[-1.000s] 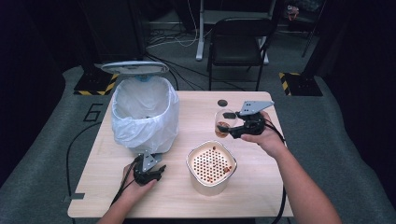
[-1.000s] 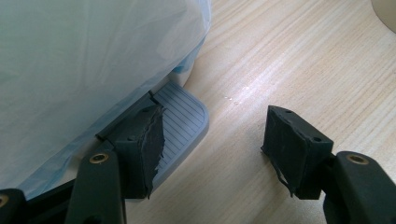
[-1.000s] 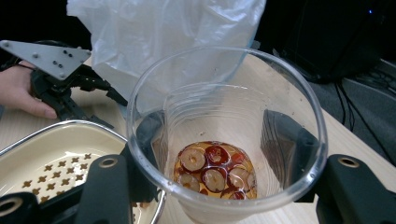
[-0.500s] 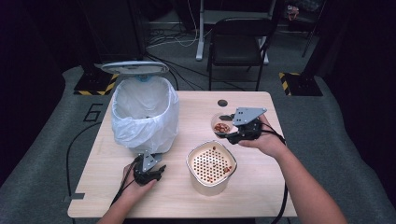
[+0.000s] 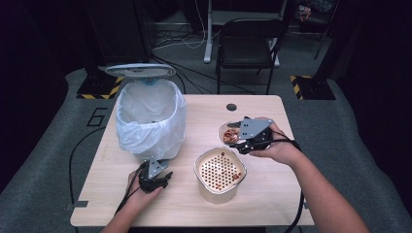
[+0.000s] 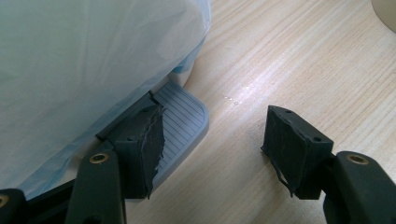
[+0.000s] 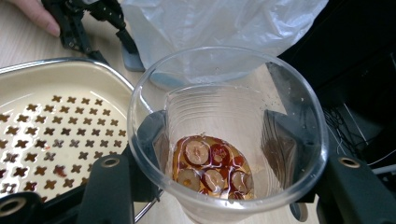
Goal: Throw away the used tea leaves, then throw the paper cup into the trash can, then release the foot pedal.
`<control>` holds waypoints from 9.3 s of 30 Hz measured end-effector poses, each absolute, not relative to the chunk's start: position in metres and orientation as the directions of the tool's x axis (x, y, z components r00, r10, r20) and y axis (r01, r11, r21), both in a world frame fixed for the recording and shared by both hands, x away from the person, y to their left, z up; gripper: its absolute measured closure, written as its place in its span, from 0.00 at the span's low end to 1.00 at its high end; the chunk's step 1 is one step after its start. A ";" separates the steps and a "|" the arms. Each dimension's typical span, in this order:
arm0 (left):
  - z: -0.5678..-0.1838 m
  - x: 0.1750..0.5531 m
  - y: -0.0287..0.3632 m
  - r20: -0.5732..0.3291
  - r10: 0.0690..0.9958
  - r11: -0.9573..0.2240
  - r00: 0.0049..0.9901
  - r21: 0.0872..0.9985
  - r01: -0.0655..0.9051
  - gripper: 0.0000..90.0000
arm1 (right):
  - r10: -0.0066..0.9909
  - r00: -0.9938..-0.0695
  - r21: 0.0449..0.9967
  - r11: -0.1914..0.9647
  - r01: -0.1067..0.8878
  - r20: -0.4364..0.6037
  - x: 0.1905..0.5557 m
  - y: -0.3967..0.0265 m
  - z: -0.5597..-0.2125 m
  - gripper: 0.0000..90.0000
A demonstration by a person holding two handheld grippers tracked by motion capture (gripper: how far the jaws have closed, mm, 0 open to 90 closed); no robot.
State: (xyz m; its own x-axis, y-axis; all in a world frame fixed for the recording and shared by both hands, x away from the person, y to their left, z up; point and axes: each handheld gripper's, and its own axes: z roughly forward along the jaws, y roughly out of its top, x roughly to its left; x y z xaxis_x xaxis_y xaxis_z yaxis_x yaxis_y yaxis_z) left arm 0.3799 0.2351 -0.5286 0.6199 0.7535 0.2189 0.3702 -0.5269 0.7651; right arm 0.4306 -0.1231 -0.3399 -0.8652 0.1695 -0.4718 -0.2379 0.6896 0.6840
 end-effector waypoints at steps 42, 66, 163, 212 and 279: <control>-0.528 0.380 0.236 0.236 0.746 -0.542 0.623 0.759 0.361 0.42 | -0.375 -0.336 -0.125 0.806 -0.578 -0.864 0.356 -0.081 -0.358 0.54; -0.529 0.380 0.235 0.214 0.757 -0.520 0.617 0.770 0.371 0.42 | -0.597 0.087 -0.548 0.658 -0.517 -0.798 0.342 -0.079 -0.403 0.55; -0.529 0.380 0.235 0.199 0.759 -0.511 0.620 0.773 0.376 0.42 | 0.481 -0.877 0.883 0.416 0.219 -0.009 0.472 -0.071 -0.273 0.54; -0.527 0.382 0.237 0.231 0.741 -0.541 0.631 0.763 0.355 0.42 | 0.392 -0.920 0.898 0.403 0.176 0.004 0.504 0.069 -0.265 0.53; -0.495 0.356 0.302 -0.084 0.860 -0.227 0.504 0.821 0.525 0.44 | 0.720 -0.693 0.901 0.307 0.307 -0.009 0.431 -0.131 -0.348 0.26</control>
